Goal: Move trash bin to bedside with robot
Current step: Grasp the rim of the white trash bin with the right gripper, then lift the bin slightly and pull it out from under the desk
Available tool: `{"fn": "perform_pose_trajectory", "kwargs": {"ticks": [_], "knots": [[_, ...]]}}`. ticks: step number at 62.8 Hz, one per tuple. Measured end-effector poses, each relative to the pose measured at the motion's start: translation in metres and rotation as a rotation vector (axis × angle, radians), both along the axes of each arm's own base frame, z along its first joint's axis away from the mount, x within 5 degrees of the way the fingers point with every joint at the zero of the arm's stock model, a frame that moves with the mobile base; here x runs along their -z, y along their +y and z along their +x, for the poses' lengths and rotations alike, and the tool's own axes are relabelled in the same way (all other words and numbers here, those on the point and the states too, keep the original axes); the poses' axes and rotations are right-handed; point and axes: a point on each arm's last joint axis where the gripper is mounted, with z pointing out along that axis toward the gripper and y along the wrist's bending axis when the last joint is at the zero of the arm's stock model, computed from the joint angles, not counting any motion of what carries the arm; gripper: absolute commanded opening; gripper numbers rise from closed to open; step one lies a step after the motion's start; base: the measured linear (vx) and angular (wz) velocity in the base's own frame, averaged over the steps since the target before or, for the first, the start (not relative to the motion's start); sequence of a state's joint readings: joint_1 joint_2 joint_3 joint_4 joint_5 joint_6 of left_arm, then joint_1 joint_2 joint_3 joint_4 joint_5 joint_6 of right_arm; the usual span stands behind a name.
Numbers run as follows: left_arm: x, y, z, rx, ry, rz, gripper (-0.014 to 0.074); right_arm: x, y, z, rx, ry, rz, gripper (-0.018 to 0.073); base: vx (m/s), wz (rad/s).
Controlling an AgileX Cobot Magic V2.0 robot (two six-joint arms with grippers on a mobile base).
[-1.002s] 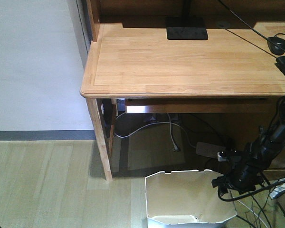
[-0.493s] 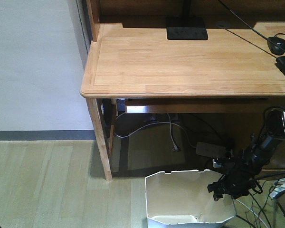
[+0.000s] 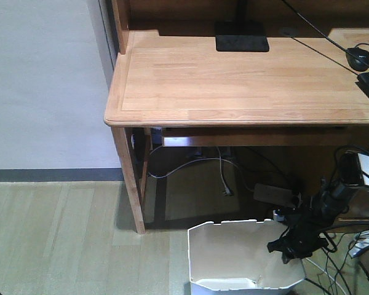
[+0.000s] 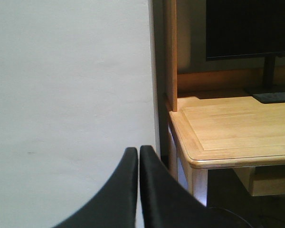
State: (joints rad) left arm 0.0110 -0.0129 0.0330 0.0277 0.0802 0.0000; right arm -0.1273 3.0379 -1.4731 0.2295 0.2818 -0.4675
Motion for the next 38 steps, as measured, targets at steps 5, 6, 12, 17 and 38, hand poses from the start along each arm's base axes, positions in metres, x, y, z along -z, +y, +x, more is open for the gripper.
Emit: {"fn": "perform_pose_trajectory", "kwargs": {"ticks": [5, 6, 12, 17, 38], "knots": [[0.000, 0.000, 0.000, 0.000, 0.000, 0.000, -0.0006, 0.000, -0.002, 0.000, 0.004, -0.004, -0.002, -0.0013, 0.00, 0.00], [0.000, 0.000, 0.000, 0.000, 0.000, 0.000, -0.0006, 0.000, -0.002, 0.001, 0.004, -0.006, -0.002, -0.0011, 0.00, 0.00], [0.000, 0.000, 0.000, 0.000, 0.000, 0.000, -0.0006, 0.000, -0.002, 0.001, -0.007, -0.011, 0.000, -0.0008, 0.00, 0.00], [0.000, 0.000, 0.000, 0.000, 0.000, 0.000, -0.0006, -0.001, -0.002, 0.002, -0.011, -0.015, 0.005, -0.0008, 0.00, 0.00], [0.000, 0.000, 0.000, 0.000, 0.000, 0.000, -0.0006, -0.028, 0.002, -0.011, -0.040, -0.065, 0.021, -0.0002, 0.00, 0.00]]}}
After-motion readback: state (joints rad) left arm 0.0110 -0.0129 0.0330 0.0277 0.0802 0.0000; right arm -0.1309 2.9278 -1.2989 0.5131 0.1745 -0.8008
